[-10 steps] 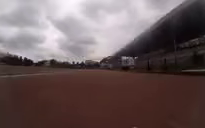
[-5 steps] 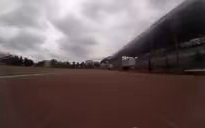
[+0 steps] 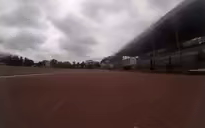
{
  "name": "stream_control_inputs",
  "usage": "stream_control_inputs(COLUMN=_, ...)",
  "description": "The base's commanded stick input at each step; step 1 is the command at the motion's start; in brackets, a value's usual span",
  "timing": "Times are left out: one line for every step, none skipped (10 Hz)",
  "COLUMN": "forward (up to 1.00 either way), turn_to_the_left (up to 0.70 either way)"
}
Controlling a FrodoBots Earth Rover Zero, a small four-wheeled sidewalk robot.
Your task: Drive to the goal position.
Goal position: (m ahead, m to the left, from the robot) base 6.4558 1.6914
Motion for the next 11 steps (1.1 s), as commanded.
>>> stream_control_inputs(forward=0.70, turn_to_the_left=0.00)
stream_control_inputs(forward=0.70, turn_to_the_left=0.00)
stream_control_inputs(forward=0.70, turn_to_the_left=0.00)
stream_control_inputs(forward=0.70, turn_to_the_left=0.00)
stream_control_inputs(forward=0.70, turn_to_the_left=0.00)
stream_control_inputs(forward=0.70, turn_to_the_left=0.00)
stream_control_inputs(forward=0.70, turn_to_the_left=0.00)
stream_control_inputs(forward=0.70, turn_to_the_left=0.00)
stream_control_inputs(forward=0.70, turn_to_the_left=0.00)
stream_control_inputs(forward=0.70, turn_to_the_left=0.00)
stream_control_inputs(forward=0.70, turn_to_the_left=0.00)
